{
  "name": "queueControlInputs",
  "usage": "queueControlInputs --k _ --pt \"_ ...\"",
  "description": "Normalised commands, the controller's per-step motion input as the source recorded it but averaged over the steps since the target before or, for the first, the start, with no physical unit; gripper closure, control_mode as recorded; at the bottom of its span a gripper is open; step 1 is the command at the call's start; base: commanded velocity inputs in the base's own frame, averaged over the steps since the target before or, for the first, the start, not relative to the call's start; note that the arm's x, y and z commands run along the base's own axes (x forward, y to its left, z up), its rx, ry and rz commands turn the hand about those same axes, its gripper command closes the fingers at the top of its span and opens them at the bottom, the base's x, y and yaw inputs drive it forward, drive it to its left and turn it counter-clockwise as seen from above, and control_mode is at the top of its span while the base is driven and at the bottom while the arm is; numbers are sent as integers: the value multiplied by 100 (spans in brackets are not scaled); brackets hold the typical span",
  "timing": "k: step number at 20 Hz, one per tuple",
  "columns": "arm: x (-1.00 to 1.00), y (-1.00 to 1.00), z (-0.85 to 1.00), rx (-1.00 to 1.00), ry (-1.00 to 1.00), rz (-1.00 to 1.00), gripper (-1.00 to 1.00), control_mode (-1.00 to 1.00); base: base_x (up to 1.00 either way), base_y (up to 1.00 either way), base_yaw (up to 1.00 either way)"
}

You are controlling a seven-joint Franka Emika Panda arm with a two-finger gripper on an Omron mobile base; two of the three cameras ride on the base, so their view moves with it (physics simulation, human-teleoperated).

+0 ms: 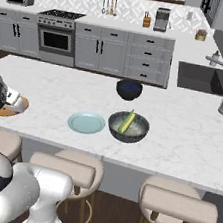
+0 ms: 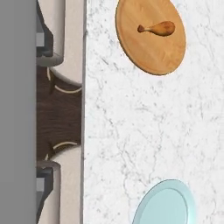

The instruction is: Pick the chicken drumstick and corn from their plates and place them in the bowl. Then put the bowl in the fridge.

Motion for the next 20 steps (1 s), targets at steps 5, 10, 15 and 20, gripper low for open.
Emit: queueControlInputs --k 5,10,15,20 --pt "70 100 -6 1 0 2 -100 -100 0 0 0" --pt "100 100 -38 4 1 0 -100 -100 0 0 0" --pt "69 69 -22 -3 14 0 -100 -100 0 0 0" --pt "11 29 0 -3 2 -1 -100 -100 0 0 0"
